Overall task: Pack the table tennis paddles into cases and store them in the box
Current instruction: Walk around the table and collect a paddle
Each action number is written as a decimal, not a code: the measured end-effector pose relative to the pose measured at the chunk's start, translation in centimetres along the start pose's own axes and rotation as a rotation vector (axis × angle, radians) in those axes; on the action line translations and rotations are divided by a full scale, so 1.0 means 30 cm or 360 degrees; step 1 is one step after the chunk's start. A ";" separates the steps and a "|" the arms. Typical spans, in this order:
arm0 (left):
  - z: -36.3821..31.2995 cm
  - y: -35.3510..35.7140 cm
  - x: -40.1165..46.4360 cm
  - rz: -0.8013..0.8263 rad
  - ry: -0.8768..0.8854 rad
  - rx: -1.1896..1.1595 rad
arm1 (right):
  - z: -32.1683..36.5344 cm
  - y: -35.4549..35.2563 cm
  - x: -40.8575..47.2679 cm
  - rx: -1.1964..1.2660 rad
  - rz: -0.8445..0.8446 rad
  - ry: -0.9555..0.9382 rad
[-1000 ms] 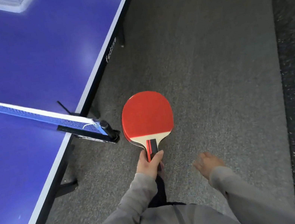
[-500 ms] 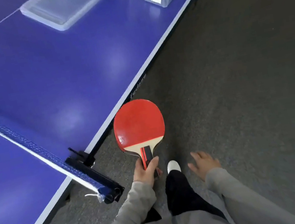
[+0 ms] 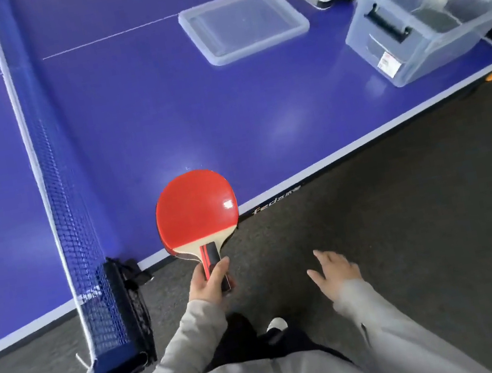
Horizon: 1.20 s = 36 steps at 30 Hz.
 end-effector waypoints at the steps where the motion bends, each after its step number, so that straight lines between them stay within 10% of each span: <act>1: -0.014 -0.003 0.019 -0.0047 -0.0006 -0.0039 | 0.014 -0.032 0.031 -0.0016 -0.0027 -0.0034; 18: -0.341 -0.172 0.557 -0.0438 -0.0080 -0.0315 | 0.449 -0.414 0.503 -0.0080 -0.0309 -0.0419; 36: -0.317 -0.335 0.664 -0.0785 -0.0074 0.0190 | 0.684 -0.448 0.719 -0.0432 -0.0229 -0.0619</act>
Point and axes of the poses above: each hand's wrist, its own x-axis towards the middle knuckle, its own y-axis out of the palm, z = x × y, the point moved 3 cm from there along x, towards the middle knuckle, and after that the axes turned 8 degrees about x, right-handed, at the moved point
